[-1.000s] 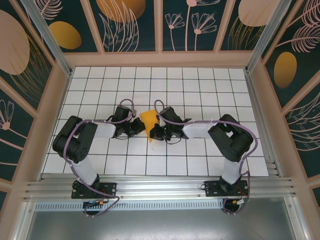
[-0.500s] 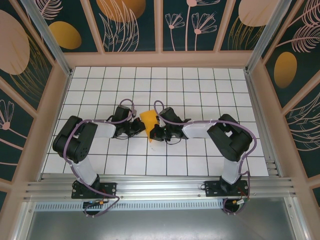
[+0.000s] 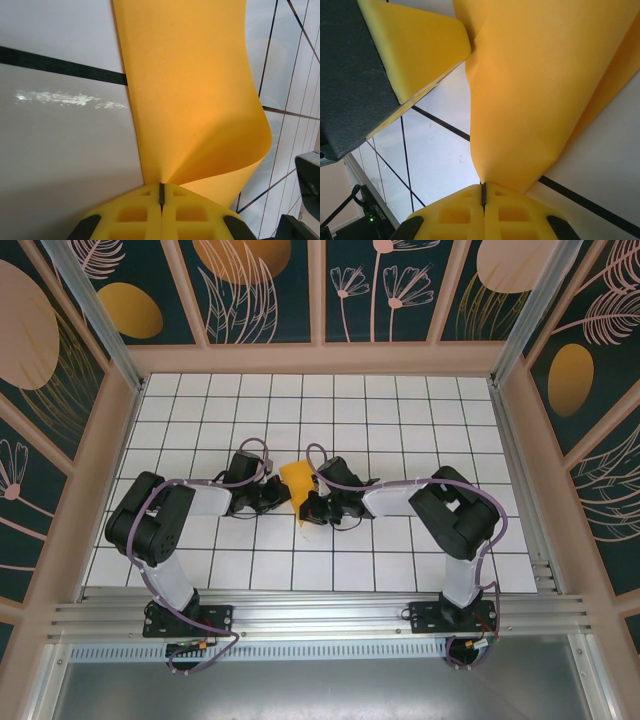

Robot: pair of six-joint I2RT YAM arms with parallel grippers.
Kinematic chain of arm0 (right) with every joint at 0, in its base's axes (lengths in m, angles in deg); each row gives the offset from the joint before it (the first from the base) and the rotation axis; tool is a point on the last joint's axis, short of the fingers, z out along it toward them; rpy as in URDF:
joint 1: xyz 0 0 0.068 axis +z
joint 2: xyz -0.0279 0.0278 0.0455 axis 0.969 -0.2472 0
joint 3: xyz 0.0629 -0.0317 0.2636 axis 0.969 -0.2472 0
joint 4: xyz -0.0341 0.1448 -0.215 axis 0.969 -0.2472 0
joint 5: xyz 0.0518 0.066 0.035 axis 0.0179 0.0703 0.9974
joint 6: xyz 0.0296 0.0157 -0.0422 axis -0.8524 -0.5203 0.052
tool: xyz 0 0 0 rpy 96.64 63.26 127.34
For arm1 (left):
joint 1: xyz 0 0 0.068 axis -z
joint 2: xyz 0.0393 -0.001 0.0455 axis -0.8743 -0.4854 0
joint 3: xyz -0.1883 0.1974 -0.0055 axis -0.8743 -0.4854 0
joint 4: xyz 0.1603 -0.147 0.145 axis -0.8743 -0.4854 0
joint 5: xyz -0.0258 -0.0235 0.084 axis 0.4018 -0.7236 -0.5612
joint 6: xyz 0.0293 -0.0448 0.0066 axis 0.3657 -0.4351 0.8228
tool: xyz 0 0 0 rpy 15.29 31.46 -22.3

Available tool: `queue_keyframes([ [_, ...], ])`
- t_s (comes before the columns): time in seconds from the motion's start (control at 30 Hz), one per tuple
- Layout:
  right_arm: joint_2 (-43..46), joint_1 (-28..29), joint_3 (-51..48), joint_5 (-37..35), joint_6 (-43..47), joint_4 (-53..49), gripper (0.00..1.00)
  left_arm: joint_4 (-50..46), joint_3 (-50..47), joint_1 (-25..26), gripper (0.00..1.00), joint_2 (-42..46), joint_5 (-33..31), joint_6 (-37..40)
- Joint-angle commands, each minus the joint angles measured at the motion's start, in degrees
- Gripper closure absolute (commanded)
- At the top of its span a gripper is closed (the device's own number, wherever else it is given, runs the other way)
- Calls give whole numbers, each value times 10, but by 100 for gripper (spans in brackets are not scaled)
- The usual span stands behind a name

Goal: Fold a paper plane with a square sheet of paper (pick it up from the middle)
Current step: Third fold the triangle at the center of the table.

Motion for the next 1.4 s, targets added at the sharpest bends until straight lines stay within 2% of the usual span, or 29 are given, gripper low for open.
queue_keyframes([
  [0.0,-13,5,-5,10,14,10,97,-36,1,0,100,-18,-51,12],
  [0.53,-26,5,2,6,17,10,97,-37,1,0,100,-14,-51,13],
  [0.83,-29,5,-3,-4,17,0,97,-52,16,0,100,28,-50,14],
  [1.13,-27,5,-2,-7,18,-4,97,-42,0,14,78,103,-47,5],
  [1.37,-25,5,-2,-10,18,-6,97,-16,-22,28,77,115,-37,-4],
])
